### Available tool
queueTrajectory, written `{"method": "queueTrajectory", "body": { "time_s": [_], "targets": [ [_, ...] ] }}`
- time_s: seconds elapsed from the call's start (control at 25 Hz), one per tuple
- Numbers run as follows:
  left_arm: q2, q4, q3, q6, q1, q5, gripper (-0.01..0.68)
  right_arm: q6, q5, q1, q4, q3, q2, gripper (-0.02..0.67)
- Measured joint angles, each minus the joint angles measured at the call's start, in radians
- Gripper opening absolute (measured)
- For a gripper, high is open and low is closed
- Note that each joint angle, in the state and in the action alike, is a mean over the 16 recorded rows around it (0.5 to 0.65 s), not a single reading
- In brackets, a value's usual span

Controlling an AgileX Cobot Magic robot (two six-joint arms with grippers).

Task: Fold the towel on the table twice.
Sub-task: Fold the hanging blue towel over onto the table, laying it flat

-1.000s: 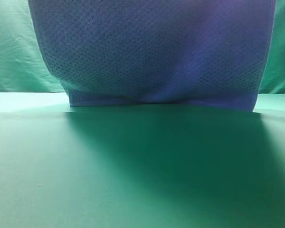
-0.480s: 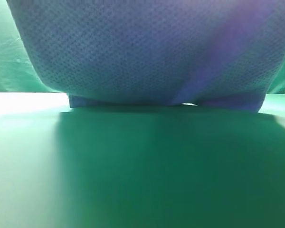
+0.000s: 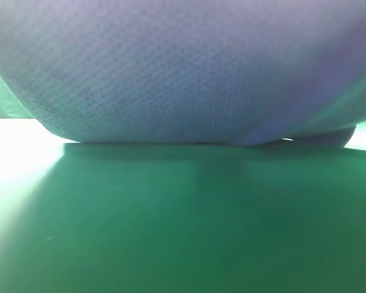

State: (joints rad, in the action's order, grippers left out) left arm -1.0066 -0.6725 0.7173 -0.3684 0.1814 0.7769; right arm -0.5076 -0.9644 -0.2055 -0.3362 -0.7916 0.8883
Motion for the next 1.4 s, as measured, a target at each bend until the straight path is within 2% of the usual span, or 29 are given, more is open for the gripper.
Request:
{"method": "queueTrajectory", "body": {
  "time_s": [0.52, 0.96, 1.12, 1.4],
  "targets": [
    [0.052, -0.079, -0.169, -0.028, 0.000, 0.001, 0.000, 0.016, -0.069, 0.000, -0.026, 0.139, -0.088, 0.000],
    [0.005, -0.155, -0.214, -0.067, 0.000, -0.167, 0.000, 0.037, 0.068, 0.000, -0.029, 0.182, -0.008, 0.000],
    [-0.058, -0.254, -0.212, -0.148, 0.000, -0.245, 0.000, 0.043, 0.148, 0.000, -0.029, 0.162, 0.069, 0.000],
    [-0.223, -0.515, -0.167, -0.394, 0.000, -0.336, 0.000, 0.047, 0.279, 0.000, -0.030, 0.093, 0.239, 0.000]
  ]
}}
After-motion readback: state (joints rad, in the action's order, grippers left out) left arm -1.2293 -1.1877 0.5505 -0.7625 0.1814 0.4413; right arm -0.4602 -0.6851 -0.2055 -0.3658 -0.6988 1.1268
